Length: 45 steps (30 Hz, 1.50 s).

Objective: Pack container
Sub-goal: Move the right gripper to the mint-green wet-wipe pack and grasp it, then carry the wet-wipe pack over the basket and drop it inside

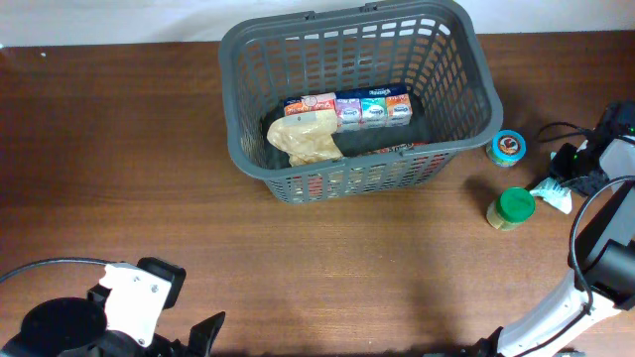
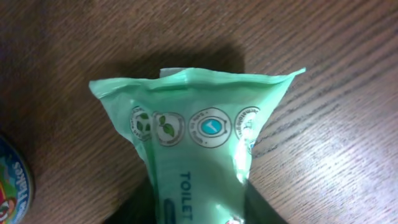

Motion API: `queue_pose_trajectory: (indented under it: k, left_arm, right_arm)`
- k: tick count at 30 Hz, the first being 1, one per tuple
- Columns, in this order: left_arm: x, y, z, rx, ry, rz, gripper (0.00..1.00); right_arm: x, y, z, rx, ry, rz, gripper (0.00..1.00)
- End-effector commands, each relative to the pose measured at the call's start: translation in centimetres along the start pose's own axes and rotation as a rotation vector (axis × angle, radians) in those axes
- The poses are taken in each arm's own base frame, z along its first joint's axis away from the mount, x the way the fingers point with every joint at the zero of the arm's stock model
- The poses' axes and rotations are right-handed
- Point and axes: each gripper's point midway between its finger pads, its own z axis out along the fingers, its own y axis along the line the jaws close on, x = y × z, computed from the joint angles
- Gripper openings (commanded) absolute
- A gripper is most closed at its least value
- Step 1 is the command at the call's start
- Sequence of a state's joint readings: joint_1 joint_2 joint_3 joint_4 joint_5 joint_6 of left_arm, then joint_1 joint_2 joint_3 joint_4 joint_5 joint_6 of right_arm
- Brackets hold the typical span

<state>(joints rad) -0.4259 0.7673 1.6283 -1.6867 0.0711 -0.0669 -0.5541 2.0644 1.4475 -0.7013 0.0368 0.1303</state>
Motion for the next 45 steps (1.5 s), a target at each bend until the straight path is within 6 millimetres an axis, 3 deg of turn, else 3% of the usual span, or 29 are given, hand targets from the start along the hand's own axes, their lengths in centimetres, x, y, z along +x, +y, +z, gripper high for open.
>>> queue_pose_trajectory:
  k: [1, 6, 8, 12, 15, 17, 21, 24, 27, 30, 35, 40, 45]
  left_arm:
    - [0.1, 0.1, 0.0, -0.007, 0.001, 0.02, 0.99]
    - [0.1, 0.1, 0.0, -0.007, 0.001, 0.02, 0.99]
    - [0.1, 0.1, 0.0, -0.007, 0.001, 0.02, 0.99]
    - [0.1, 0.1, 0.0, -0.007, 0.001, 0.02, 0.99]
    - [0.1, 0.1, 0.0, -0.007, 0.001, 0.02, 0.99]
    - [0.1, 0.1, 0.0, -0.007, 0.001, 0.02, 0.99]
    - [0.1, 0.1, 0.0, -0.007, 0.001, 0.02, 0.99]
    - [0.1, 0.1, 0.0, -0.007, 0.001, 0.02, 0.99]
    - [0.1, 0.1, 0.0, -0.007, 0.001, 0.02, 0.99]
    - [0.1, 0.1, 0.0, -0.007, 0.001, 0.02, 0.99]
    - [0.1, 0.1, 0.0, -0.007, 0.001, 0.02, 0.99]
    - [0.1, 0.1, 0.0, -0.007, 0.001, 0.02, 0.99]
    - [0.1, 0.1, 0.0, -0.007, 0.001, 0.02, 0.99]
  right_arm:
    - [-0.3, 0.0, 0.3, -0.002, 0.0, 0.0, 0.25]
    - [-0.3, 0.0, 0.2, -0.002, -0.001, 0.0, 0.04]
    - [-0.6, 0.0, -0.4, -0.002, 0.0, 0.0, 0.03]
    - [-3.3, 0.2, -4.8, -0.007, -0.034, 0.001, 0.03]
    - [-7.1, 0.7, -11.2, -0.025, -0.131, 0.001, 0.04]
    - [-9.6, 1.7, -16.6, -0.061, -0.232, -0.008, 0.04]
    - [-13.1, 5.8, -27.7, -0.217, -0.472, -0.097, 0.03]
    - [-13.0, 11.7, -35.9, -0.393, -0.661, -0.31, 0.04]
    - [-10.5, 18.0, -41.2, -0.502, -0.801, -0.612, 0.04]
    - [-7.3, 22.8, -42.6, -0.544, -0.852, -0.879, 0.04]
    - [0.0, 29.2, -42.1, -0.691, -0.83, -1.301, 0.04]
    - [5.9, 32.0, -39.9, -0.678, -0.805, -1.711, 0.04]
    - [9.0, 33.8, -36.1, -0.589, -0.721, -1.939, 0.04]
